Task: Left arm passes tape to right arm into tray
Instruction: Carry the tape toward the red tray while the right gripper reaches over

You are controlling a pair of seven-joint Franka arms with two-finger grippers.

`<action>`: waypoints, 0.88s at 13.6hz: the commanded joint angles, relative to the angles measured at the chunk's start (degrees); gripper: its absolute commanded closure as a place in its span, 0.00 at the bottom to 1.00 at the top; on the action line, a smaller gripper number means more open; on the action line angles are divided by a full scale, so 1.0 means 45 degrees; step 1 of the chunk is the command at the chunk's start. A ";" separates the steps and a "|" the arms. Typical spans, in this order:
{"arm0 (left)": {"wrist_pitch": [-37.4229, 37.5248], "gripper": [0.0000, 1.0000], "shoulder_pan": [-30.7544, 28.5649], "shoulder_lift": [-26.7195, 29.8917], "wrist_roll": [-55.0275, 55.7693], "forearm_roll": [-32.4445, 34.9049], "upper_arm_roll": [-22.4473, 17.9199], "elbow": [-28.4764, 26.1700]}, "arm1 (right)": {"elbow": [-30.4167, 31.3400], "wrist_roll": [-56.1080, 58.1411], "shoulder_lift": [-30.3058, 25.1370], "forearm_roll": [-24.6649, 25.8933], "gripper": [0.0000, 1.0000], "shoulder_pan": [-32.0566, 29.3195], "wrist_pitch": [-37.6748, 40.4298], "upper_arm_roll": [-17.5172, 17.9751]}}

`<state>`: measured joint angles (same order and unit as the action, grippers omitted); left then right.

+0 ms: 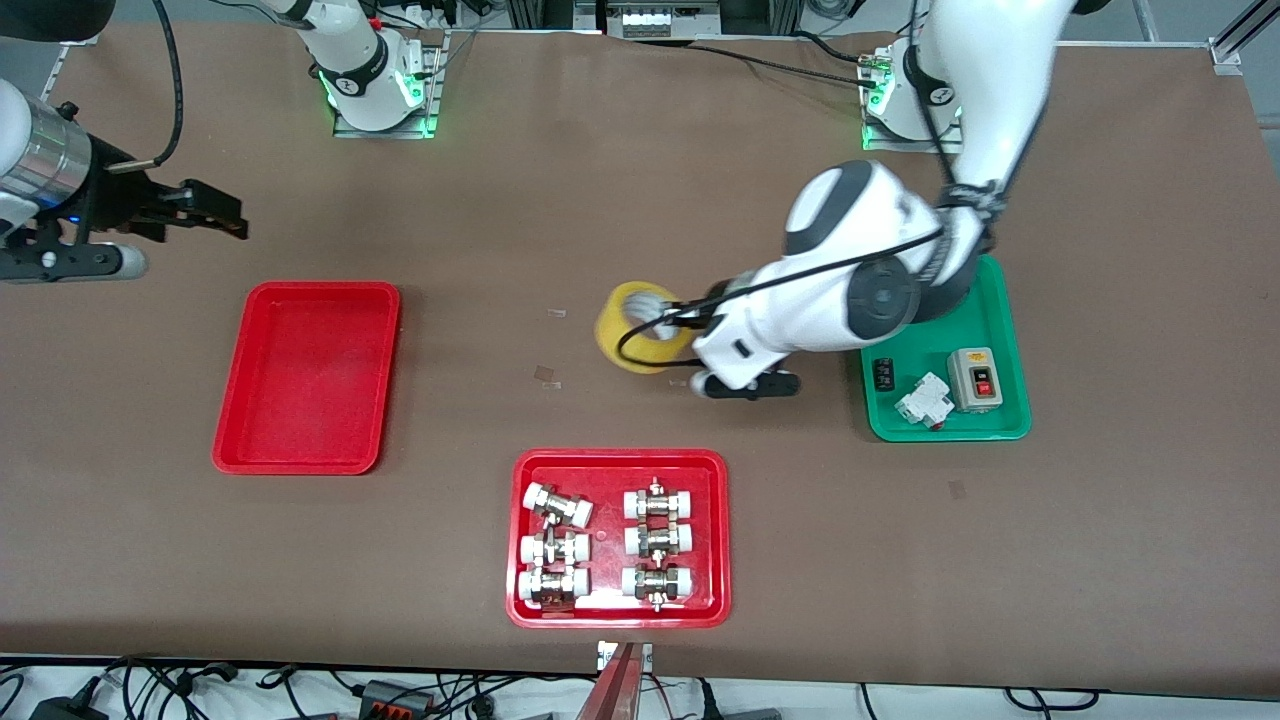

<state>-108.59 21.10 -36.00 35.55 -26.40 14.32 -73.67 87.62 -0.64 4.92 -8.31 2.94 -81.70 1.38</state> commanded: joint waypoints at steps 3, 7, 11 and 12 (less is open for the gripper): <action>-0.2038 0.99 0.1111 -0.1080 0.2719 -0.2141 -0.0096 0.0959 | 0.0059 0.3164 0.1267 -0.3887 0.00 -0.1198 -0.0008 0.0007; -0.3050 0.99 0.1442 -0.1724 0.2880 -0.4613 -0.0095 0.1310 | 0.0214 0.4067 0.2284 -0.6237 0.00 -0.0889 -0.1742 0.0240; -0.4717 0.99 0.1951 -0.2466 0.3599 -0.4992 -0.0057 0.1798 | 0.1543 0.5141 0.2462 -0.8034 0.00 0.0730 -0.4965 0.0280; -0.4717 0.99 0.1971 -0.2565 0.4648 -0.5535 -0.0095 0.2052 | 0.1524 0.5161 0.2675 -0.8076 0.00 0.0928 -0.5337 0.0280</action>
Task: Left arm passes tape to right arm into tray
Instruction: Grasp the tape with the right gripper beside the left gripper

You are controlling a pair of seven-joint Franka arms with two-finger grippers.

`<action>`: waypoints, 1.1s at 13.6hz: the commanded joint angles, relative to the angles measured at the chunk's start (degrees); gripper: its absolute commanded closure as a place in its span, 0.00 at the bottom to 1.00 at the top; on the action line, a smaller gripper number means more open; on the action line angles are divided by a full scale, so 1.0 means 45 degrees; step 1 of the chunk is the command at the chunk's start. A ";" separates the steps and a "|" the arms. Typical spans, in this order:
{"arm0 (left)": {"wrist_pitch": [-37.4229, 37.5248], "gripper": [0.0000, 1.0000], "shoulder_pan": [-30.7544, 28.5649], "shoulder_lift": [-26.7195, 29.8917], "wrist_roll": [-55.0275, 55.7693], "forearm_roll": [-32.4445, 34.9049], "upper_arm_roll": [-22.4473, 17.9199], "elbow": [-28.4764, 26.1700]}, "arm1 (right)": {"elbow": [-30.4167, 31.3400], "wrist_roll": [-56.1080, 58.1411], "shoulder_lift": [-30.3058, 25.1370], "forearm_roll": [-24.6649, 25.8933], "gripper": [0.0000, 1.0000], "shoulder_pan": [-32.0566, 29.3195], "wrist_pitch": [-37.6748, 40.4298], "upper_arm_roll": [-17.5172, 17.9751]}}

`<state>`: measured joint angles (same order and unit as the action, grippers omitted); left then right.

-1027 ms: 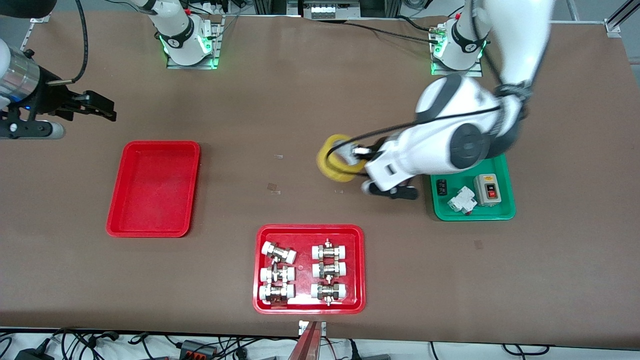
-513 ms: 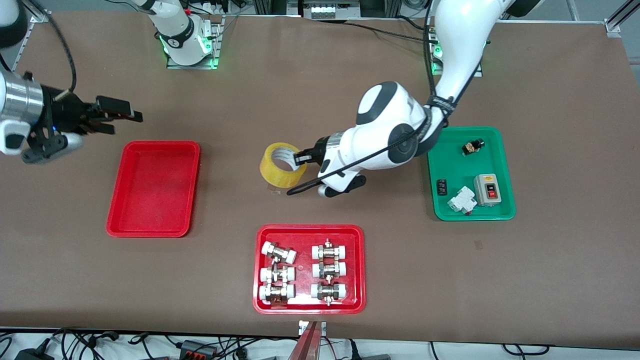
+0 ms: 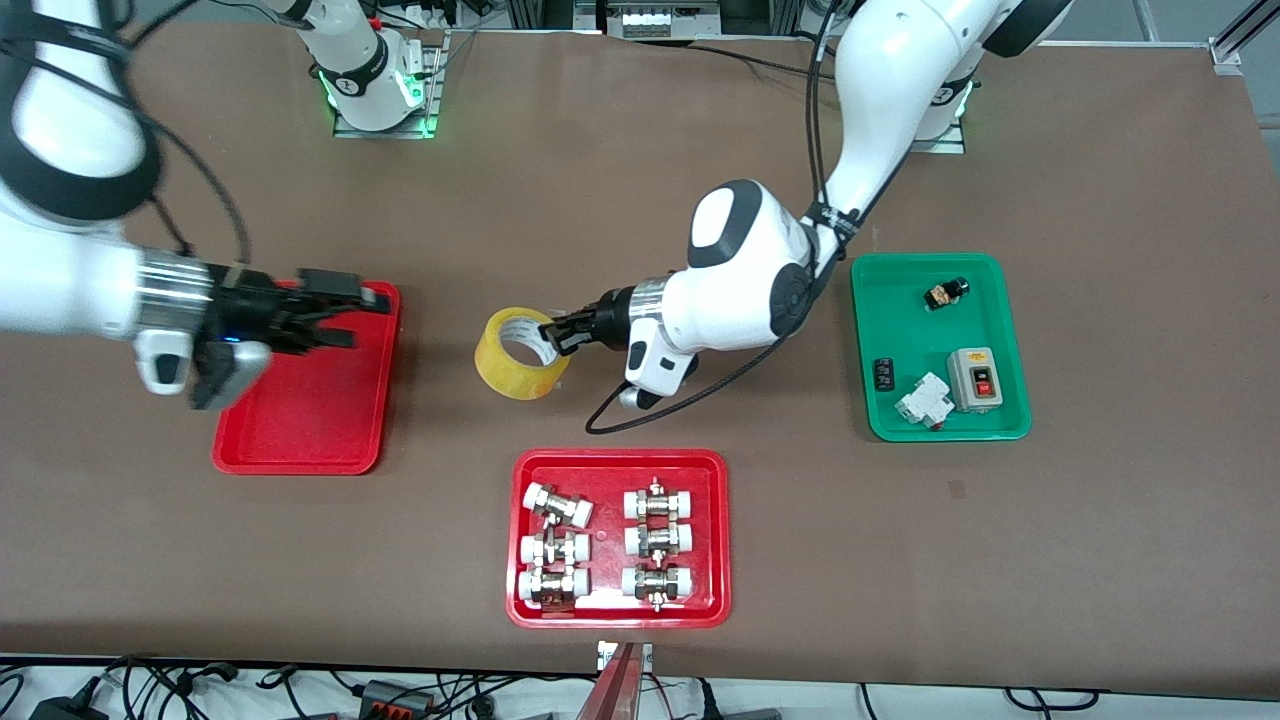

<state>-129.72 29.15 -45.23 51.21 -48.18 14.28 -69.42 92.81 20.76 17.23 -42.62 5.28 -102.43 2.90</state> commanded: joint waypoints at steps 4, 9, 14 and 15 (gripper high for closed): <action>-0.0002 0.99 0.0280 -0.0712 0.1453 -0.0837 -0.0089 0.1286 | 0.0372 0.1480 0.0914 -0.1154 0.00 0.0954 -0.2079 -0.0059; -0.0021 0.99 0.0261 -0.0848 0.0849 -0.0876 -0.0089 0.1306 | 0.0294 0.1480 0.1599 -0.2067 0.00 0.1325 -0.2941 -0.0059; -0.0002 0.99 0.0261 -0.0848 0.0710 -0.0837 -0.0089 0.1306 | 0.0275 0.1344 0.1620 -0.2346 0.13 0.1346 -0.2942 -0.0059; -0.0002 0.99 0.0261 -0.0848 0.0710 -0.0837 -0.0089 0.1306 | 0.0275 0.1344 0.1620 -0.2346 0.31 0.1326 -0.2942 -0.0078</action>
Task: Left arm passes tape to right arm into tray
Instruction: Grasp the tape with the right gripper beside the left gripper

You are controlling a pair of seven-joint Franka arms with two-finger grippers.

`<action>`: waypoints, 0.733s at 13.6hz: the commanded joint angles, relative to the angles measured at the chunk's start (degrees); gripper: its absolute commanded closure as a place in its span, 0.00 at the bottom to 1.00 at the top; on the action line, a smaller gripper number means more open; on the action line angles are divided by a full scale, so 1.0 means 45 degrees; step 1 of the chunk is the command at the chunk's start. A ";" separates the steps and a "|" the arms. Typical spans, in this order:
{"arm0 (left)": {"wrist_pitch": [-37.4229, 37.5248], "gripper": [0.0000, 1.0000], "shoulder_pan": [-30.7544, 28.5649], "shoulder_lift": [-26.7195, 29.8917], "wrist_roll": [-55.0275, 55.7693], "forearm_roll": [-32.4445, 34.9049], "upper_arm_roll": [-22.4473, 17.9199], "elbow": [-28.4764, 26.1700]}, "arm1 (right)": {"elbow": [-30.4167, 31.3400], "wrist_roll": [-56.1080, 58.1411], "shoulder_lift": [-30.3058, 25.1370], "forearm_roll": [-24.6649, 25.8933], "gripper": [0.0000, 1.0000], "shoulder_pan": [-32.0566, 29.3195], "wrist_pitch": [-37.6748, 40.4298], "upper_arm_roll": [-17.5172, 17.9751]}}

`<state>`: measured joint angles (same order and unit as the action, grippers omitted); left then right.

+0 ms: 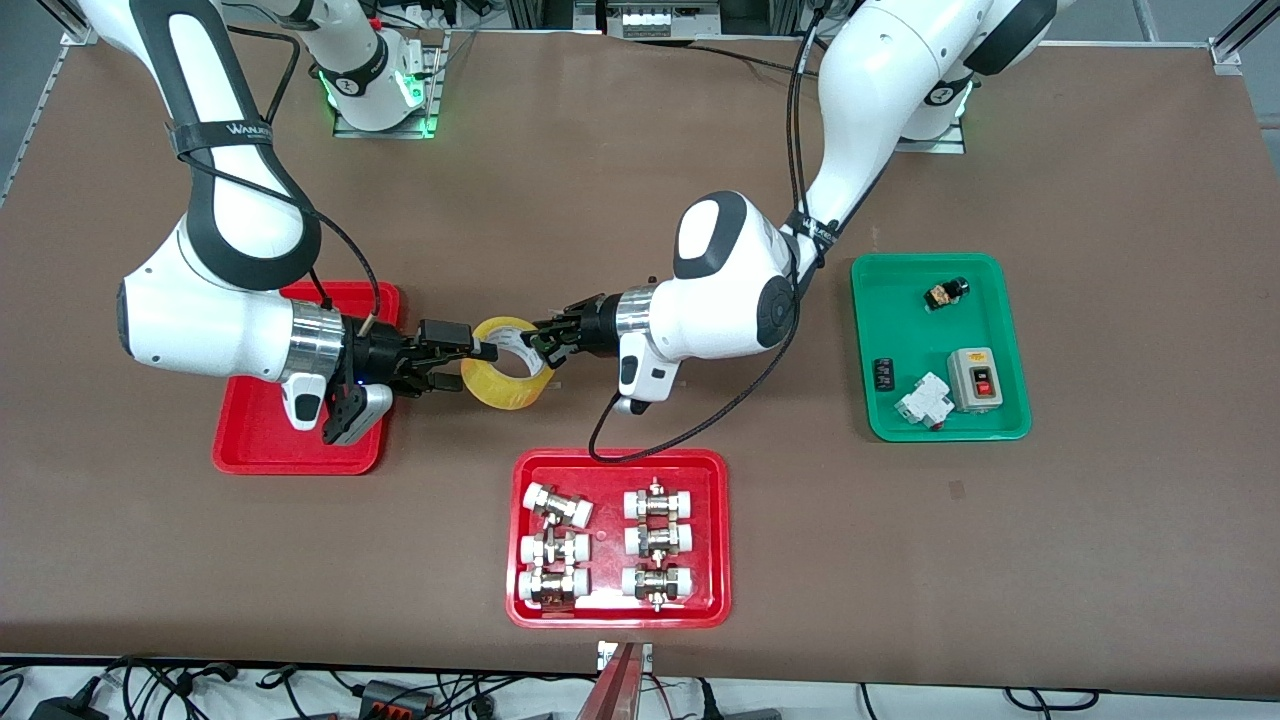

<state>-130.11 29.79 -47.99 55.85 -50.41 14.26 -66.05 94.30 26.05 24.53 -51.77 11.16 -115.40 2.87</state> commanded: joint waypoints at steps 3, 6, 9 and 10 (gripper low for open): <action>0.0086 0.99 0.0118 -0.0233 -0.0361 -0.0321 -0.0084 0.0537 | -0.0174 0.0148 -0.0020 -0.0292 0.83 -0.0020 -0.0060 -0.0071; 0.0125 0.93 0.0099 -0.0194 -0.0400 -0.0302 -0.0084 0.0556 | -0.0252 0.0128 -0.0059 -0.0292 1.00 -0.0039 -0.0060 -0.0071; 0.0242 0.40 -0.0231 0.0136 -0.0400 -0.0243 -0.0240 0.0517 | -0.0272 0.0108 -0.0059 -0.0312 1.00 -0.0078 -0.0060 -0.0090; 0.0397 0.00 -0.0484 0.0293 -0.0458 0.0066 -0.0240 0.0478 | -0.0272 0.0012 -0.0117 -0.0254 1.00 -0.0040 -0.0060 -0.0090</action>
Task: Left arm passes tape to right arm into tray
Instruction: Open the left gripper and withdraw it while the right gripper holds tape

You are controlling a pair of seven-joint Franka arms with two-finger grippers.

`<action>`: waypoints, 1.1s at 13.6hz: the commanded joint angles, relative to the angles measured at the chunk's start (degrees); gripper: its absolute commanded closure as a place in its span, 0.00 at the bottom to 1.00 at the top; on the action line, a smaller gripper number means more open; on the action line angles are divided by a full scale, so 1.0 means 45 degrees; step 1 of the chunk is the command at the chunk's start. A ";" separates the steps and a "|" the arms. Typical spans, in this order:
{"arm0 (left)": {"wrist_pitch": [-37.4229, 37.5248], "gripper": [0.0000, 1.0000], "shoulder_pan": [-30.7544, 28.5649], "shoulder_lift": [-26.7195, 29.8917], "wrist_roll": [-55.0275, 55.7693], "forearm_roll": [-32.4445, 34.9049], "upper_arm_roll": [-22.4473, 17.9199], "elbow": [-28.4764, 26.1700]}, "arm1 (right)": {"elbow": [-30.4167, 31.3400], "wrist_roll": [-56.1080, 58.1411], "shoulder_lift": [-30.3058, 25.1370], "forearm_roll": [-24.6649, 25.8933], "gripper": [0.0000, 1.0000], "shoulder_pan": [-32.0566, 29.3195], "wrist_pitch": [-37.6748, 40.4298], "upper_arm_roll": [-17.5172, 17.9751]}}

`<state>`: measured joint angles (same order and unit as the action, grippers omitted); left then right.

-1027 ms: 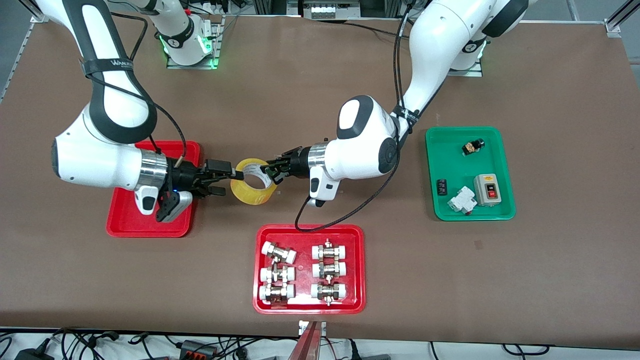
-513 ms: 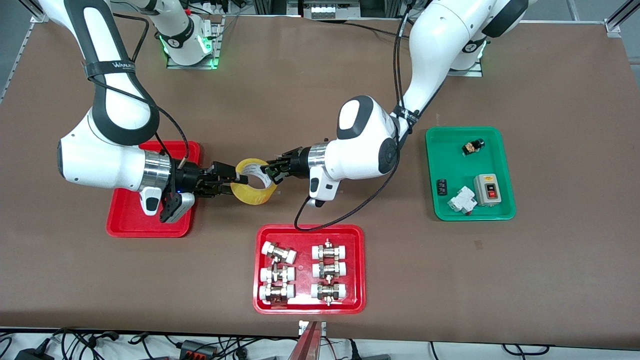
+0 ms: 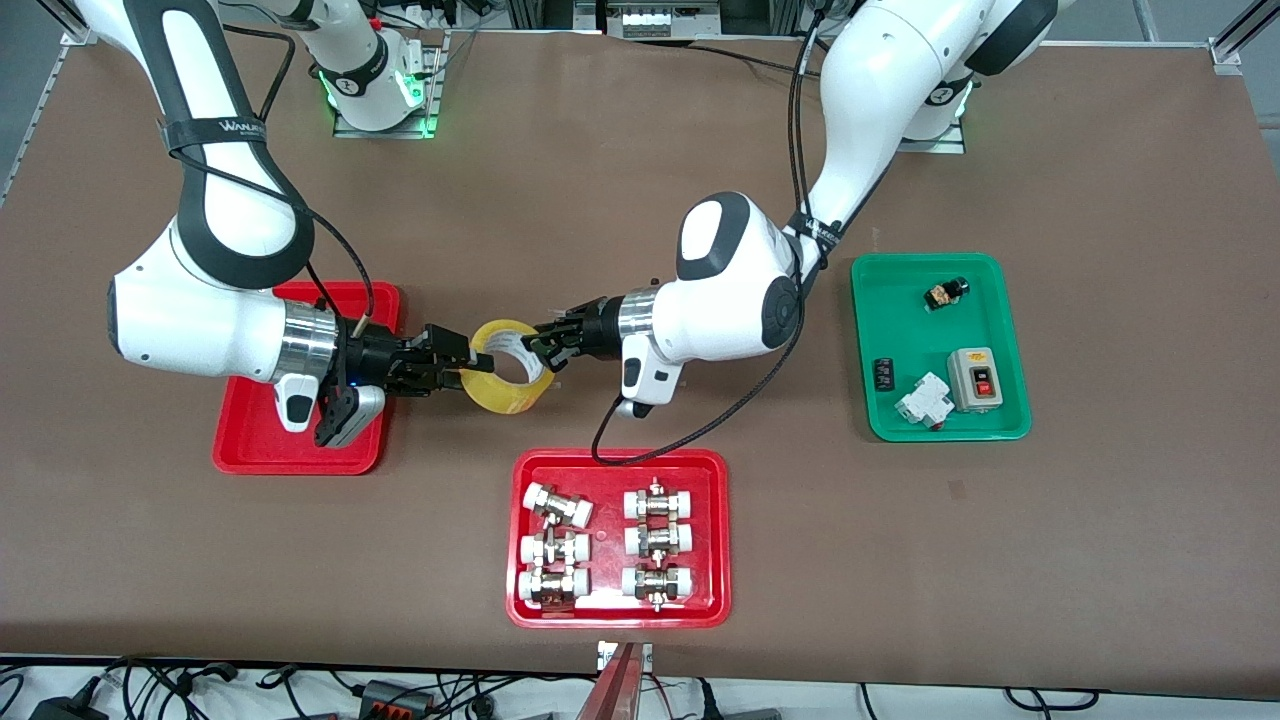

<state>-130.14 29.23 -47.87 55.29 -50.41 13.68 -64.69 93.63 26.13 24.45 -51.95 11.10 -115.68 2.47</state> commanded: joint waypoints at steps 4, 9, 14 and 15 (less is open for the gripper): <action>0.3926 0.00 -0.2291 0.1532 -0.0432 0.1745 -0.0071 0.0197 | -0.0318 -0.0397 -0.0159 -0.0077 1.00 -0.0160 0.0158 -0.0119; 0.8717 0.00 -0.5011 0.3213 -0.1403 0.3986 -0.0110 0.0236 | 0.0149 0.2017 0.0269 0.1072 1.00 -0.3163 0.2909 -0.0139; 1.2137 0.00 -0.6321 0.4482 -0.2677 0.8017 0.0043 0.0275 | 0.0542 0.6354 0.2162 0.1874 1.00 -0.6134 0.4338 -0.0139; 1.2606 0.00 -0.6185 0.4814 -0.3103 0.9952 0.0142 0.0275 | 0.0542 0.6980 0.2533 0.2167 1.00 -0.6486 0.4377 -0.0139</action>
<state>-76.37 0.52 -30.26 43.82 -16.92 13.43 -62.02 96.82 53.08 33.40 -43.69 -15.26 -97.65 0.52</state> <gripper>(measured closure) 0.000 0.449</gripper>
